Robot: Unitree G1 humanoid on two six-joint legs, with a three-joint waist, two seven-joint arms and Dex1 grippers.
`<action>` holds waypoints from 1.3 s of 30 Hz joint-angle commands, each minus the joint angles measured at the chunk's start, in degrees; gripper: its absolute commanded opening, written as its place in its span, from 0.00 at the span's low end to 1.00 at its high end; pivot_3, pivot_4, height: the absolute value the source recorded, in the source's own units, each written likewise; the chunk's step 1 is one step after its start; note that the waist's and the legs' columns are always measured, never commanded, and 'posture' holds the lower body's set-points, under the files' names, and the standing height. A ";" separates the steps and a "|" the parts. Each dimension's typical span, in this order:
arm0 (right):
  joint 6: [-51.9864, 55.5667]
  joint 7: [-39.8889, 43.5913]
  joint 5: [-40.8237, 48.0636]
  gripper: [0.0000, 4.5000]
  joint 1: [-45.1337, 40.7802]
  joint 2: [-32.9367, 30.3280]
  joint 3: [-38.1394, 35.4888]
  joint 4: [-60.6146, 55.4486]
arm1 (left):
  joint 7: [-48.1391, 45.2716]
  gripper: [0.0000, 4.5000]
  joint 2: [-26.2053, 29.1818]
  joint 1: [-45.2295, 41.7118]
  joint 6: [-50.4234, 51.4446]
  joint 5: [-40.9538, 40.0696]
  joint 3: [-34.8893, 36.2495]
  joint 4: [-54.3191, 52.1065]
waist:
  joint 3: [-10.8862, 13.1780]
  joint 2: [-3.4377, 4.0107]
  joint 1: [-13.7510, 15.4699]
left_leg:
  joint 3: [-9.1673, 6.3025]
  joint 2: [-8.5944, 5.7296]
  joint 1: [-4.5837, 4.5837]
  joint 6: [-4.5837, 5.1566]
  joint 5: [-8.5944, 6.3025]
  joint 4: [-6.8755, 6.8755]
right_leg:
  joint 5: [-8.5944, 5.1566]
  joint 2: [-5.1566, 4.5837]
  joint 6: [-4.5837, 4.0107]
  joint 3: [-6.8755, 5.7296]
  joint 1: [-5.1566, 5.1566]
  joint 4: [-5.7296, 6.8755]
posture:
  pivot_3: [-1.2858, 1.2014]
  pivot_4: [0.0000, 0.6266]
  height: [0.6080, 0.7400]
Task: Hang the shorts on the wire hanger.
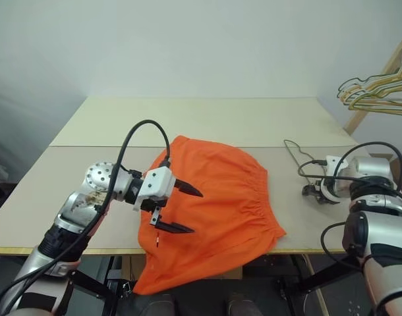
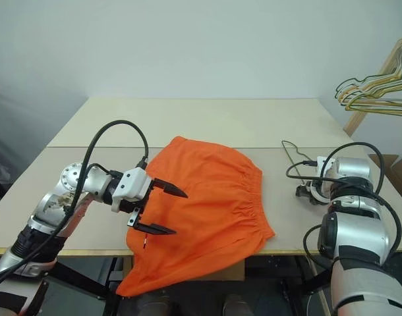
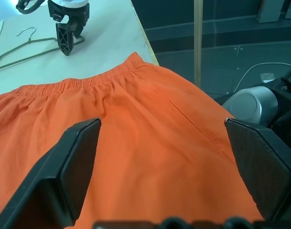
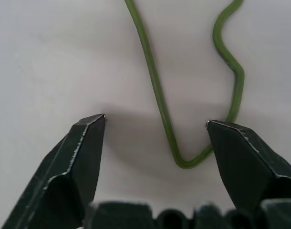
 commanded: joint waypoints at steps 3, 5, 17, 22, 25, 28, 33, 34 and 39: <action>1.36 -0.30 2.12 0.43 -1.65 -0.12 -2.17 2.29 | -0.83 1.00 0.79 -1.01 -0.57 -1.43 1.58 -1.03 | 0.00 0.00 -0.21 | 0.00 0.00 -0.01 0.00 0.00 0.00 | 0.00 0.00 -0.01 0.00 0.00 -0.02 | 0.57 0.00 1.00; 1.60 -0.04 2.11 0.27 -1.65 -0.01 -1.88 2.20 | -1.09 1.00 0.87 -1.27 -0.52 -1.48 1.62 -0.85 | 0.00 0.00 -0.34 | 0.00 0.00 -0.01 0.00 0.00 0.00 | 0.00 0.00 -0.01 0.00 -0.01 -0.02 | 0.57 0.00 1.00; 10.25 13.38 2.26 0.01 6.33 -2.49 13.02 -22.06 | -0.61 1.00 -0.08 -2.47 -0.22 -1.62 2.33 -0.05 | 0.00 0.00 -0.04 | -0.04 0.02 -0.08 0.00 0.00 -0.01 | -0.03 0.04 0.04 0.00 -0.06 -0.01 | 0.56 0.00 1.00; -8.79 13.00 -4.89 0.01 23.21 -10.55 20.07 -55.40 | 5.03 1.00 -4.19 -5.90 2.19 -1.57 3.62 2.58 | 0.01 0.08 1.16 | -0.10 0.00 -0.34 0.00 0.00 0.00 | -0.07 0.03 0.12 -0.06 -0.25 -0.02 | 0.56 0.00 1.00; -25.44 11.12 -10.51 0.01 30.75 -15.24 21.46 -64.66 | 8.29 1.00 -6.59 -8.93 3.30 -1.29 4.76 5.42 | 0.02 0.10 1.39 | -0.11 -0.02 -0.44 0.00 0.00 0.02 | -0.26 0.00 0.44 -0.10 -0.33 -0.04 | 0.55 0.00 1.00; -51.03 5.77 -21.55 0.01 37.92 -24.14 24.08 -67.22 | 12.30 1.00 -9.59 -15.69 4.16 -0.41 6.19 12.69 | 0.02 0.10 1.43 | -0.11 -0.02 -0.39 0.00 0.00 0.05 | -0.27 0.00 0.46 -0.11 -0.31 -0.04 | 0.54 0.00 1.00; -73.87 1.78 -29.05 0.01 42.74 -30.78 23.13 -65.24 | 14.47 1.00 -11.80 -25.29 4.96 0.61 7.35 24.15 | 0.02 0.07 0.36 | -0.05 -0.04 -0.25 -0.01 0.00 0.13 | -0.26 0.00 0.46 -0.03 -0.16 -0.05 | 0.53 0.00 1.00; -76.23 1.51 -29.60 0.01 43.33 -30.99 22.51 -65.12 | 14.20 1.00 -11.86 -26.90 4.95 1.06 7.08 26.42 | 0.03 0.06 0.15 | -0.05 -0.05 -0.26 -0.01 0.00 0.15 | -0.25 -0.01 0.46 -0.03 -0.15 -0.04 | 0.53 0.00 1.00; -81.67 0.72 -31.24 0.01 43.69 -29.82 19.52 -64.96 | 10.16 1.00 -11.84 -30.64 2.90 5.30 2.95 34.82 | 0.03 0.05 -1.35 | -0.03 -0.06 -0.26 0.00 0.00 0.16 | -0.24 -0.01 0.45 0.03 -0.14 -0.04 | 0.52 0.00 1.00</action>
